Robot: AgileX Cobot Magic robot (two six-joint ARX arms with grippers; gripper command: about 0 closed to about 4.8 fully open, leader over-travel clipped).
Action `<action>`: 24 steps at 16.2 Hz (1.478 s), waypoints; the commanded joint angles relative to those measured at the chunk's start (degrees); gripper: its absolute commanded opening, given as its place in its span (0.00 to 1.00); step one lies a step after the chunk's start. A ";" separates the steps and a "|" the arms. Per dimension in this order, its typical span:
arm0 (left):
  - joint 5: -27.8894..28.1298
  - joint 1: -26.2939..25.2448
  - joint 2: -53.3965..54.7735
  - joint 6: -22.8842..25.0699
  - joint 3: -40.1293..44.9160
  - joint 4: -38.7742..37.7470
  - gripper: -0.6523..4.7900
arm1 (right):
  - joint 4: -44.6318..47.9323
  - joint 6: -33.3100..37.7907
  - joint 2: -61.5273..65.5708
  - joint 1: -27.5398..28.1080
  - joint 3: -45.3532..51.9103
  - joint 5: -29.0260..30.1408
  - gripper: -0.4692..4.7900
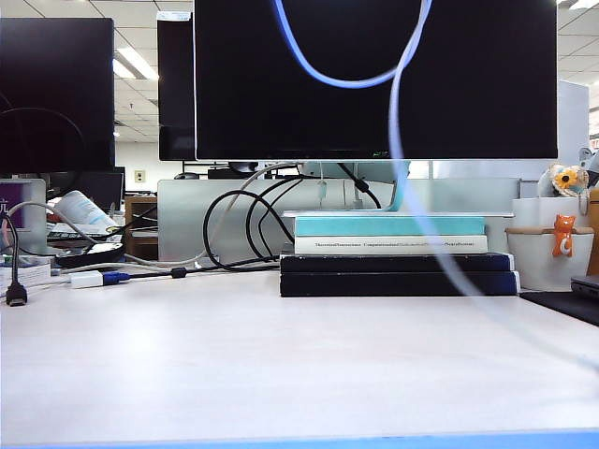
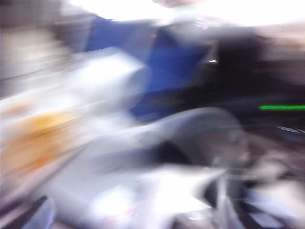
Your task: Unfold the white charging cable into a straight cable.
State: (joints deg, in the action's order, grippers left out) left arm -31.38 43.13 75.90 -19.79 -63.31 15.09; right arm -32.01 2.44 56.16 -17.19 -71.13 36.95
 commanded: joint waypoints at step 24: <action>-14.67 -0.85 -0.11 -3.10 -0.87 15.89 0.15 | -12.37 -4.48 0.70 0.02 1.07 18.60 0.31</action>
State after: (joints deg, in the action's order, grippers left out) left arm -43.81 42.26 75.68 -20.80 -63.75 30.50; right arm -44.69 -0.91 56.58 -17.17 -69.87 57.43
